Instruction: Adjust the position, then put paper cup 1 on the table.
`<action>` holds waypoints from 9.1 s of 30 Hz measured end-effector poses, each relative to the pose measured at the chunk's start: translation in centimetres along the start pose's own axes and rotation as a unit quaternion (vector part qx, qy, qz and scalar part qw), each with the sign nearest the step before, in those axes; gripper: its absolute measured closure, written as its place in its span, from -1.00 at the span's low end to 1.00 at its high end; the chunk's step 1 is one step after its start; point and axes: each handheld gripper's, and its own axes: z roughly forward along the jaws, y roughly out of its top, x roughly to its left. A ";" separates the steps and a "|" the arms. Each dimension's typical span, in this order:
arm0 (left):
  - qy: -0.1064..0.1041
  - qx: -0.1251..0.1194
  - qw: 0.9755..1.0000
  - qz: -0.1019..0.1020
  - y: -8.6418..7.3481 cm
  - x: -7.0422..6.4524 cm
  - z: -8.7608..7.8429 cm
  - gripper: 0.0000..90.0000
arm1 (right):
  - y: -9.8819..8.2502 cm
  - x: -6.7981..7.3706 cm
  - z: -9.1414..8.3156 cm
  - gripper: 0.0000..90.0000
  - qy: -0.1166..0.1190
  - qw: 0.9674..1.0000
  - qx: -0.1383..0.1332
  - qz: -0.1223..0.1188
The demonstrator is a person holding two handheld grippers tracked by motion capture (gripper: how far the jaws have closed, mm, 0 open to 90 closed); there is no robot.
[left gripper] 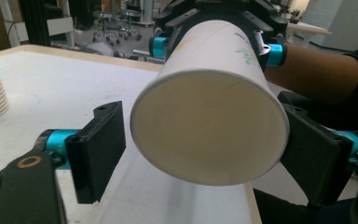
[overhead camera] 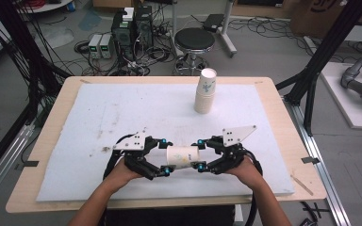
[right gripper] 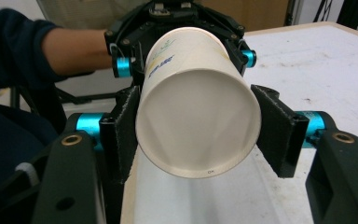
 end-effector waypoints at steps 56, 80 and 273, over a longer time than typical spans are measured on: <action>0.042 0.293 0.954 0.037 6.8 0.7 -0.2 -0.29 | 3.7 0.3 3.6 -0.55 -0.067 0.983 0.158 -0.070; 0.059 0.387 0.917 0.073 9.1 0.6 1.5 -0.28 | 4.8 -0.2 6.1 -0.55 -0.075 0.961 0.246 -0.105; 0.283 -0.013 0.956 -0.073 -3.3 1.8 -11.2 -0.55 | -8.6 -4.9 -9.8 -0.56 -0.496 0.834 0.082 0.227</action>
